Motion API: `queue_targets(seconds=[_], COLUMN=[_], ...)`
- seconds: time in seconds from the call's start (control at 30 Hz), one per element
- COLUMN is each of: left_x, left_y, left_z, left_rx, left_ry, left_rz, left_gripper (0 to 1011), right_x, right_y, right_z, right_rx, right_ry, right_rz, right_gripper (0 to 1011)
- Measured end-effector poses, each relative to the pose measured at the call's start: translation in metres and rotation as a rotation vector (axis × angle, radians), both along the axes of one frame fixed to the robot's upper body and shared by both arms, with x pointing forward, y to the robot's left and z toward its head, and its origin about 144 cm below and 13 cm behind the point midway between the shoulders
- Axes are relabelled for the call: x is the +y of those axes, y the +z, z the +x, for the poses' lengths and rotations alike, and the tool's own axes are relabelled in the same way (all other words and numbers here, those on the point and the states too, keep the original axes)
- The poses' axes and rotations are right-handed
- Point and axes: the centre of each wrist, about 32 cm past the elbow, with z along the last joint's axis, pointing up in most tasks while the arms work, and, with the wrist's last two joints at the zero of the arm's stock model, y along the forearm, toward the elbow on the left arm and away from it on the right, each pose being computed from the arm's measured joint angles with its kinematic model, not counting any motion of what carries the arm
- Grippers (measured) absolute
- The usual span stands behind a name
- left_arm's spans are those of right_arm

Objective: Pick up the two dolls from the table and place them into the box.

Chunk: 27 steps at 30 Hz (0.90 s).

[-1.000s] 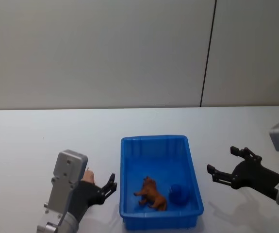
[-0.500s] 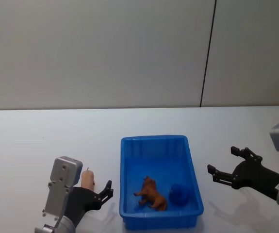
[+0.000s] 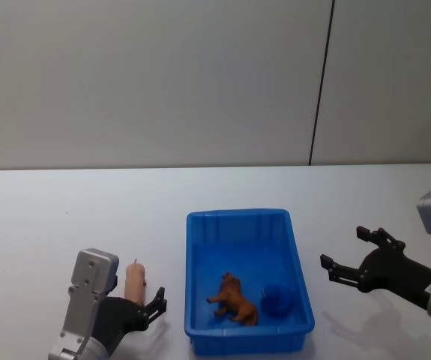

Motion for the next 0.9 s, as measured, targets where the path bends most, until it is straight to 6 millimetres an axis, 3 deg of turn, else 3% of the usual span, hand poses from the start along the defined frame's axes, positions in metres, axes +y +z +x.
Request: queue_targets(seconds=[0.27,0.57,0.9], left_x=[0.005,0.008,0.01], left_y=[-0.009,-0.014,-0.016], left_z=[0.002,0.007,0.009], left_rx=[0.025,0.044,0.048], left_ry=[0.007,0.004,-0.008], left_rz=[-0.005,-0.009,-0.003], left_gripper=[973,755,414], right_x=[0.0,0.0,0.0], right_y=[0.0,0.0,0.0], right_z=[0.0,0.0,0.0], right_rx=[0.0,0.0,0.0], right_ry=[0.0,0.0,0.0], right_rz=[0.0,0.0,0.0], right_gripper=[1001,1001,1001])
